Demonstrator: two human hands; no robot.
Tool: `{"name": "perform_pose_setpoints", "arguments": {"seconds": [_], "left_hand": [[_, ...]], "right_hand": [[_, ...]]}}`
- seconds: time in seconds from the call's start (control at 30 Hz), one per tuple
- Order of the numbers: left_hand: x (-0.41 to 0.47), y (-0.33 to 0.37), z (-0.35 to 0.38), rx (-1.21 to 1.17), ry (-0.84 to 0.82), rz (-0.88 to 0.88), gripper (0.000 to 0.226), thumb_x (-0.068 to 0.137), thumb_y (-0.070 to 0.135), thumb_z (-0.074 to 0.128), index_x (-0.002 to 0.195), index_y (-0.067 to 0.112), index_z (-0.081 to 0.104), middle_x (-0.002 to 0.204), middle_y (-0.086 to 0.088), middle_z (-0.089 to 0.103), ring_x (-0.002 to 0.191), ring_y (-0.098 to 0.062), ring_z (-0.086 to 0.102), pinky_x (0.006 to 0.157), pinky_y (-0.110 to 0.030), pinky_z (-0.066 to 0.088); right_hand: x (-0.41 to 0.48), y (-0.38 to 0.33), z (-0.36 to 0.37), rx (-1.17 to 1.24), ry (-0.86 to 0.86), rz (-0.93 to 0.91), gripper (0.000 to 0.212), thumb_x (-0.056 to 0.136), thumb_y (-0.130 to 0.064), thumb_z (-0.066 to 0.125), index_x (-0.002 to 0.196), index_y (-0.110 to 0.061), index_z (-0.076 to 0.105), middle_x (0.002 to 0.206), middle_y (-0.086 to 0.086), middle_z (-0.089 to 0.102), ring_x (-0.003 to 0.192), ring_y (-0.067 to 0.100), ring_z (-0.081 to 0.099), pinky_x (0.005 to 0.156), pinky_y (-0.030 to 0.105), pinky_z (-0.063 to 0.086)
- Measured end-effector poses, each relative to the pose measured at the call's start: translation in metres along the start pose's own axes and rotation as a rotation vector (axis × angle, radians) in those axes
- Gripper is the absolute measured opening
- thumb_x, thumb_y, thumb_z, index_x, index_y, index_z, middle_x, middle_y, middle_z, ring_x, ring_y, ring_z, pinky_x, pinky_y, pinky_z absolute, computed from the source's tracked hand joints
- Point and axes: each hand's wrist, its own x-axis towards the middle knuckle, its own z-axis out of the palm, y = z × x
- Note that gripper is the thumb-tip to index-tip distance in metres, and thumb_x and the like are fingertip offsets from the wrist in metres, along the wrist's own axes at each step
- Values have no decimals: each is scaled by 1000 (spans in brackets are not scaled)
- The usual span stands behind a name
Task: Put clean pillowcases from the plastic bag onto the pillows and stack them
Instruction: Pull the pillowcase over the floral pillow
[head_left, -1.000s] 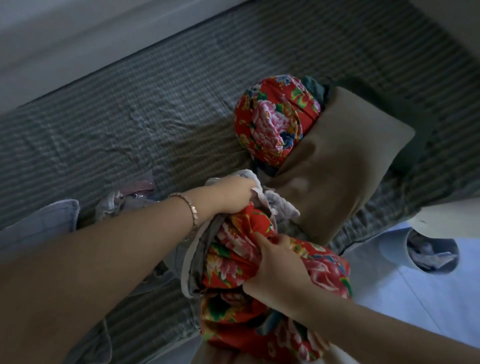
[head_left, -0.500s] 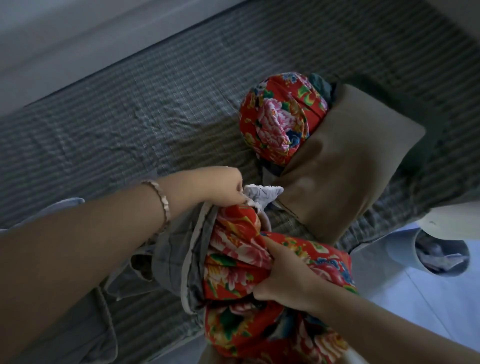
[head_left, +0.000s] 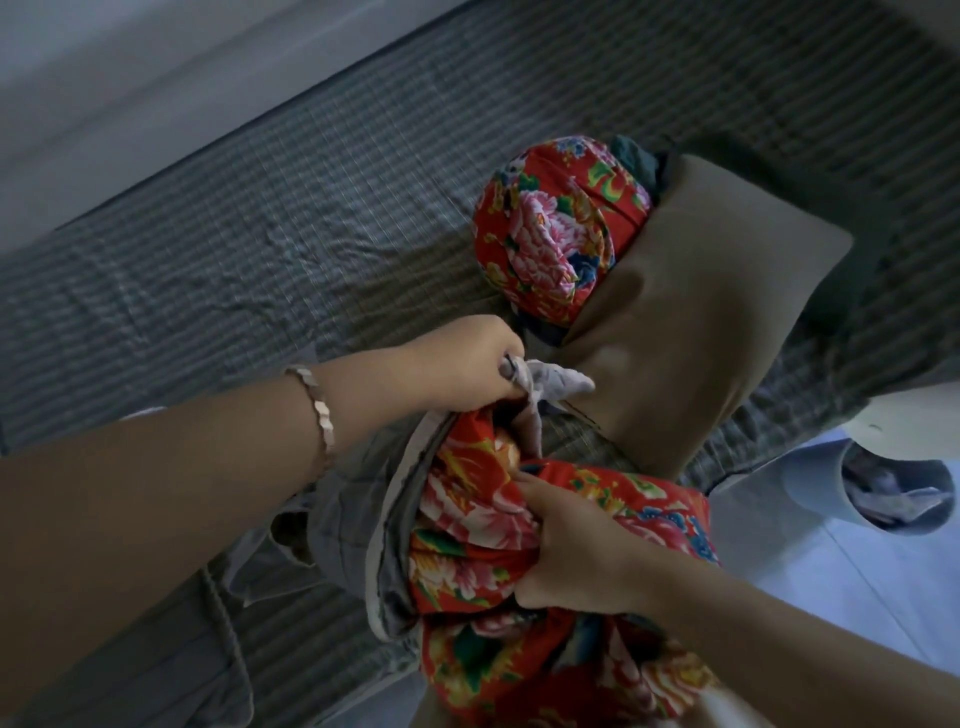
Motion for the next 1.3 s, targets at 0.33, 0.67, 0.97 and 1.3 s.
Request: {"name": "perform_pose_setpoints", "arguments": {"seconds": [0.33,0.67,0.97,1.3], "left_hand": [[-14,36,50,-334,-146,54,26,86,22,65,64,19,51,66,5,53,66,-5,49,59,-10,37],[-55,3,87,68,345,445,24,86,15,46,67,7,58,65,-5,61,61,-19,57,53,-31,48],[-53,-25,106,276,578,866,24,84,9,50,76,1,72,95,-14,72,91,-24,70,82,-32,54],[-51,-98,75,426,607,-216,25,79,6,37,99,9,53,80,-11,65,72,-34,61,49,-32,45]], "right_hand": [[-3,-2,11,-123,-31,-12,44,75,-18,71,118,-15,60,117,2,63,110,18,56,95,28,43],[-18,15,33,45,491,412,110,66,-24,74,145,-22,-3,136,1,24,104,17,44,78,22,33],[4,25,27,1,435,341,35,61,-22,72,88,-25,49,83,-9,58,78,14,57,60,20,43],[12,14,-5,535,423,506,30,67,1,69,88,-17,59,79,8,68,70,25,66,61,35,56]]}}
